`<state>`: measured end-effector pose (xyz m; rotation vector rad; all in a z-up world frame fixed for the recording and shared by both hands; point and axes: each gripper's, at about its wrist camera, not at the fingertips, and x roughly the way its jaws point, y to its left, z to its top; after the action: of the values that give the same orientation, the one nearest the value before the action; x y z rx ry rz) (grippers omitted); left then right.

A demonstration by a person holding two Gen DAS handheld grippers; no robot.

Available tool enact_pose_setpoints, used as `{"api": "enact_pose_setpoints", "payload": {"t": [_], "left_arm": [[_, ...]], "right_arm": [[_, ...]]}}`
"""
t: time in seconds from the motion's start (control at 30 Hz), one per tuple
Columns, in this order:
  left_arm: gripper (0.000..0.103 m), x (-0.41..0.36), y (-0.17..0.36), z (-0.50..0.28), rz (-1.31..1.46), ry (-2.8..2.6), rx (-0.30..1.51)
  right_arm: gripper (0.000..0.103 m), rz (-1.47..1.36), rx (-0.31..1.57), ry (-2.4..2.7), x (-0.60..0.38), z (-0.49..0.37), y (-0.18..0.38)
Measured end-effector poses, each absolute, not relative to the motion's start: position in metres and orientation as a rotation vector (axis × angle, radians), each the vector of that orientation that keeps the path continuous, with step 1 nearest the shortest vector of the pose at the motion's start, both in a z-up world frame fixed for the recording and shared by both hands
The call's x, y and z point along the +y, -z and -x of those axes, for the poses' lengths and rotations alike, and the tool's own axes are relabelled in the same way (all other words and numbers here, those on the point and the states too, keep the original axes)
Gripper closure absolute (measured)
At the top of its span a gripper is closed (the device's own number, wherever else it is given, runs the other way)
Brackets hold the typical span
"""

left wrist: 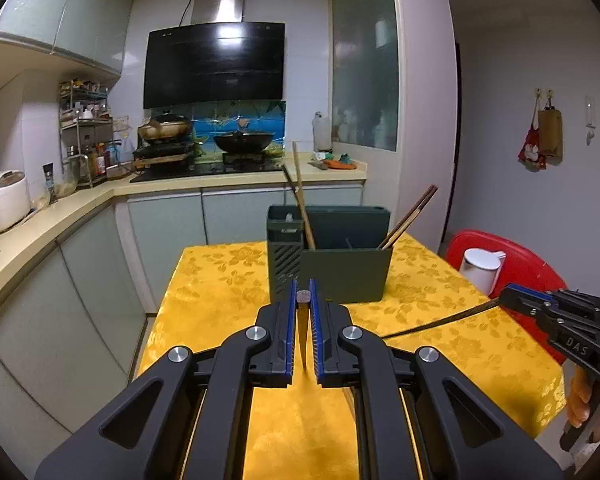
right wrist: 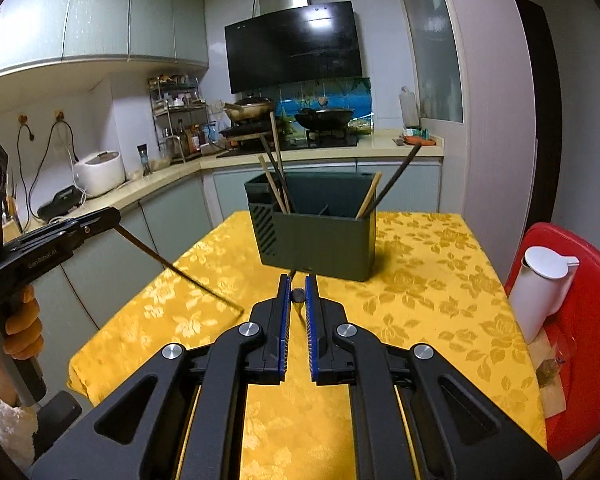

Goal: Organize utensils
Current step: 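Lift both held chopsticks upright and carry them over the dark green holder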

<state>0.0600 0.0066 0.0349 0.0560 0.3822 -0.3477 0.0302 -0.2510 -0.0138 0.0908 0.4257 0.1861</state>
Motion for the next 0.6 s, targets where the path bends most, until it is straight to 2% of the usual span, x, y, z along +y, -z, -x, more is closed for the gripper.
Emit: {"api": "enact_pose_setpoints", "payload": {"t": [0.27,0.6], "left_arm": [[0.097,-0.005,-0.061,-0.066,-0.1,0.349,0.356],[0.097,-0.009,-0.067,-0.079,-0.118,0.364,0.389]], "right_arm": [[0.095,-0.114,0.404,-0.179,-0.266,-0.038,-0.017],[0.095,-0.135,0.432,-0.18,-0.279,-0.058,-0.034]]}}
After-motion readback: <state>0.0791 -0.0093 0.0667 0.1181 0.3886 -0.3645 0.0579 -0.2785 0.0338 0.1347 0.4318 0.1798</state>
